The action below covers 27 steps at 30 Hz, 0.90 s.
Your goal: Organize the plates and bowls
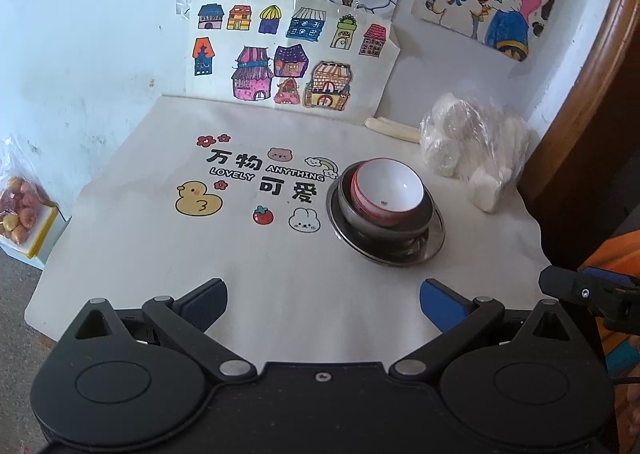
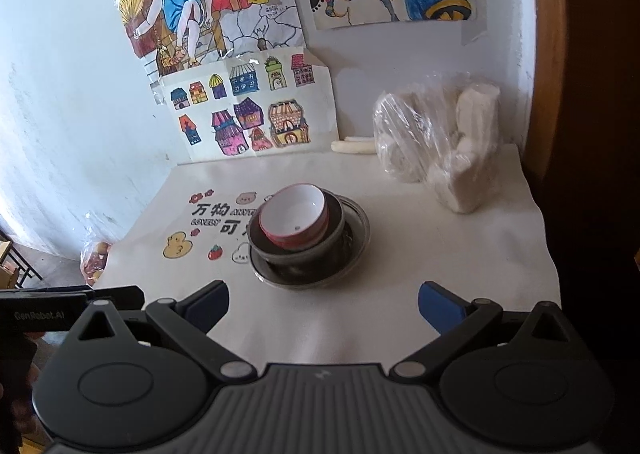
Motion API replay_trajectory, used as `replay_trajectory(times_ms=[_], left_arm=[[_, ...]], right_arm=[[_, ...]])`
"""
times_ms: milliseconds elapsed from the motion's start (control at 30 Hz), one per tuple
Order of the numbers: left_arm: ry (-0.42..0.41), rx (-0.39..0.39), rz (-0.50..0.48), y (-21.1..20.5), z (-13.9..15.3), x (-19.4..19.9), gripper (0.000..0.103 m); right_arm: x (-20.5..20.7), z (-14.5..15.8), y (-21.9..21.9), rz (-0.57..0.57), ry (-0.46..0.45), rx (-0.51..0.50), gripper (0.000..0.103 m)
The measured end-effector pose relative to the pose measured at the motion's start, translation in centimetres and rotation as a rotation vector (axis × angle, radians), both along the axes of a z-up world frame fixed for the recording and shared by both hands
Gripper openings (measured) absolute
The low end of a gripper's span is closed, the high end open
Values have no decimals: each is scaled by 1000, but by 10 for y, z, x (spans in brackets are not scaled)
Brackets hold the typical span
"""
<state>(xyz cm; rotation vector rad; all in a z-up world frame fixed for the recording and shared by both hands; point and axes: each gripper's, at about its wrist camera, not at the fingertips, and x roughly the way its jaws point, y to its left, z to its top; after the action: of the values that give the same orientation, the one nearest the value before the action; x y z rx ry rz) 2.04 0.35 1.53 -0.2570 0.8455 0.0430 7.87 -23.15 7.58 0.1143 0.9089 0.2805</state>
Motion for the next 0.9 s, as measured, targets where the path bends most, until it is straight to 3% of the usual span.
replay_trajectory(times_ms=[900], left_arm=[[4,-1,-32,-2,2,-17,99]], right_arm=[[-23,-1,3,1,22,-12,103]])
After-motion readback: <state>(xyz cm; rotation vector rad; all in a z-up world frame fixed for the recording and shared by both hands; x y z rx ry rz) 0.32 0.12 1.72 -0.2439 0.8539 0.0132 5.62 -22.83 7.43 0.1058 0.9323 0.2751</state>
